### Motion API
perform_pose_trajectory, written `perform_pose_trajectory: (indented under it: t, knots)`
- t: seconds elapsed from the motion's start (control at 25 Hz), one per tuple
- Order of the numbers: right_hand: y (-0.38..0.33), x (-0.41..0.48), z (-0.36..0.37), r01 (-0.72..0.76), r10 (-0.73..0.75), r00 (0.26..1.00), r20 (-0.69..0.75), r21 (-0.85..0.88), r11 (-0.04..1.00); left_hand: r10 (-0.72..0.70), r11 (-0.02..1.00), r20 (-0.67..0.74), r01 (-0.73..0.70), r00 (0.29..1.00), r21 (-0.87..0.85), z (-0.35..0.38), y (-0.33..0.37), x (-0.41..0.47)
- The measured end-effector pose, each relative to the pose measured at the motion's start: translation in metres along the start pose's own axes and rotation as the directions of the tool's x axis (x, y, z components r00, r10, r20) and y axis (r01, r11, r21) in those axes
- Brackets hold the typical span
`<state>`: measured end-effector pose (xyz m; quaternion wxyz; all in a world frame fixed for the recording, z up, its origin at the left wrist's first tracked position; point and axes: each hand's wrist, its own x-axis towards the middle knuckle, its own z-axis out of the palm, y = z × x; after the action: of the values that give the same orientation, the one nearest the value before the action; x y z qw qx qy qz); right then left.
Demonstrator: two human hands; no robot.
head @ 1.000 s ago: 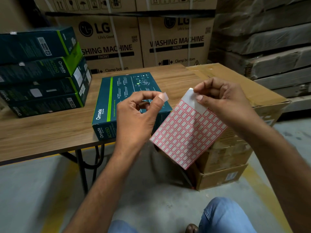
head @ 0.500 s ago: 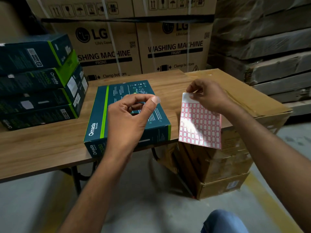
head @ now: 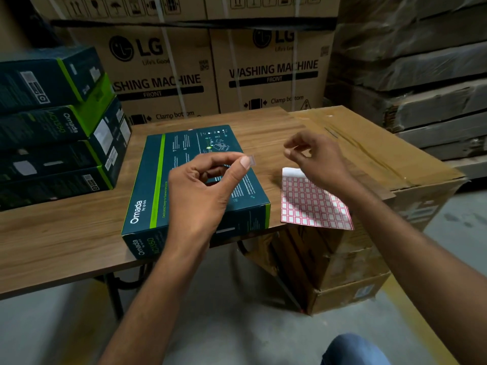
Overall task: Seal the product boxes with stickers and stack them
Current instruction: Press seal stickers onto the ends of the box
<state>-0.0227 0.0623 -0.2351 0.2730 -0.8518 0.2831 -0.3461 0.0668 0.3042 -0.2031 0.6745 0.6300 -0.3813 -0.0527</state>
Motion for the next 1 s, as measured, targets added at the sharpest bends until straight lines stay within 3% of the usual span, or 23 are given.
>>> perform_pose_trajectory:
  t: [0.08, 0.16, 0.52, 0.76, 0.88, 1.0]
  knots:
    - [-0.039, -0.032, -0.006, 0.02, -0.021, 1.0, -0.003, 0.342, 0.939, -0.014, 0.999, -0.027, 0.013, 1.0, -0.045, -0.006, 0.0, -0.002]
    - [-0.074, -0.063, -0.008, 0.045, -0.108, 0.991, 0.083, 0.547, 0.836, -0.036, 0.997, -0.036, 0.033, 0.999, -0.074, -0.014, 0.003, -0.006]
    - [-0.126, -0.114, 0.003, 0.029, -0.205, 0.967, 0.151, 0.736, 0.676, -0.086, 0.969, -0.068, 0.068, 0.994, -0.236, -0.047, 0.013, -0.037]
    - [-0.129, -0.124, 0.014, 0.012, -0.161, 0.975, 0.152, 0.69, 0.724, -0.076, 0.977, -0.071, 0.06, 0.995, -0.203, -0.06, 0.015, -0.049]
    - [-0.107, -0.12, 0.025, 0.021, -0.071, 0.993, 0.094, 0.453, 0.891, 0.133, 0.986, -0.136, -0.117, 0.982, 0.123, -0.074, 0.001, -0.044]
    - [-0.09, -0.123, 0.032, 0.14, -0.15, 0.983, 0.104, 0.099, 0.985, 0.36, 0.826, -0.024, -0.307, 0.933, 0.472, -0.084, -0.018, -0.042]
